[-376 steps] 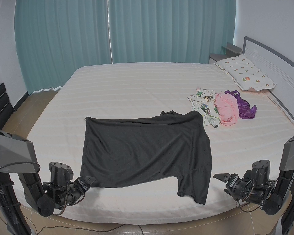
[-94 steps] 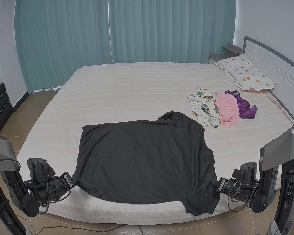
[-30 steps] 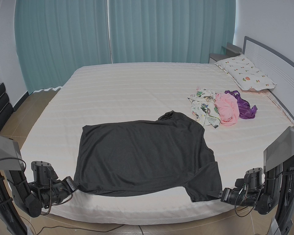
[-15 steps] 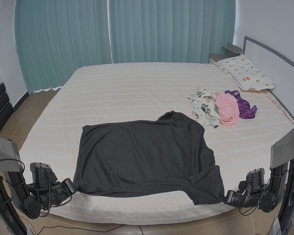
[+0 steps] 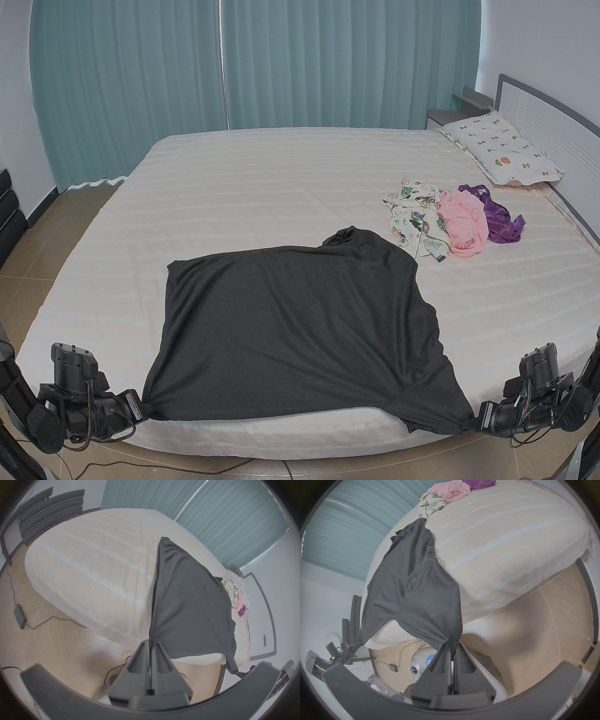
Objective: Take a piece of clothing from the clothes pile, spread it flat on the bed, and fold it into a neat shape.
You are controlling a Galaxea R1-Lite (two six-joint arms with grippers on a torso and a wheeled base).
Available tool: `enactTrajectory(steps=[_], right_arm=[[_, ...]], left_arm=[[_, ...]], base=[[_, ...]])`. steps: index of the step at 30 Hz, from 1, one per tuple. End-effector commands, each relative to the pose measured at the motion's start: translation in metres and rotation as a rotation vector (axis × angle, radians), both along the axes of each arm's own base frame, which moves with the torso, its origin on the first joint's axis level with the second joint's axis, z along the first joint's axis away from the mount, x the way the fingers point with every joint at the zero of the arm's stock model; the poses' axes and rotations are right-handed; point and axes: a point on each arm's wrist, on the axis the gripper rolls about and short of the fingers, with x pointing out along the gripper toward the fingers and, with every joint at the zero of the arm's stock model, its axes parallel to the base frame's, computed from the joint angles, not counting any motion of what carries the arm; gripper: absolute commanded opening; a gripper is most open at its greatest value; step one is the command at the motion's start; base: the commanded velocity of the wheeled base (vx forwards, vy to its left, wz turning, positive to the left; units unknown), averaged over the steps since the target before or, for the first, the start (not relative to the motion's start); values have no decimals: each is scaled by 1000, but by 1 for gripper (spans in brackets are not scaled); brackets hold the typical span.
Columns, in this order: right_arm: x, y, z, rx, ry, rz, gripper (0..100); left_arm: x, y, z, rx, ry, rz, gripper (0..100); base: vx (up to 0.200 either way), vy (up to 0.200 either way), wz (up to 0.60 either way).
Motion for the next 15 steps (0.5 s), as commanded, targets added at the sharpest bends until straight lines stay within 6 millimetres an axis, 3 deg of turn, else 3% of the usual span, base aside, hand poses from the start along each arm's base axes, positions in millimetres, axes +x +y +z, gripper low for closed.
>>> enactTrajectory(steps=[1, 15], right_arm=[[-13, 0, 14, -30, -48, 1, 0], [-19, -4, 15, -118, -25, -50, 0]], left_arm=[[-13, 1, 10, 8, -23, -19, 0], [-23, 4, 1, 68, 95, -57, 0]], base=[[0, 0, 0], [0, 0, 0]])
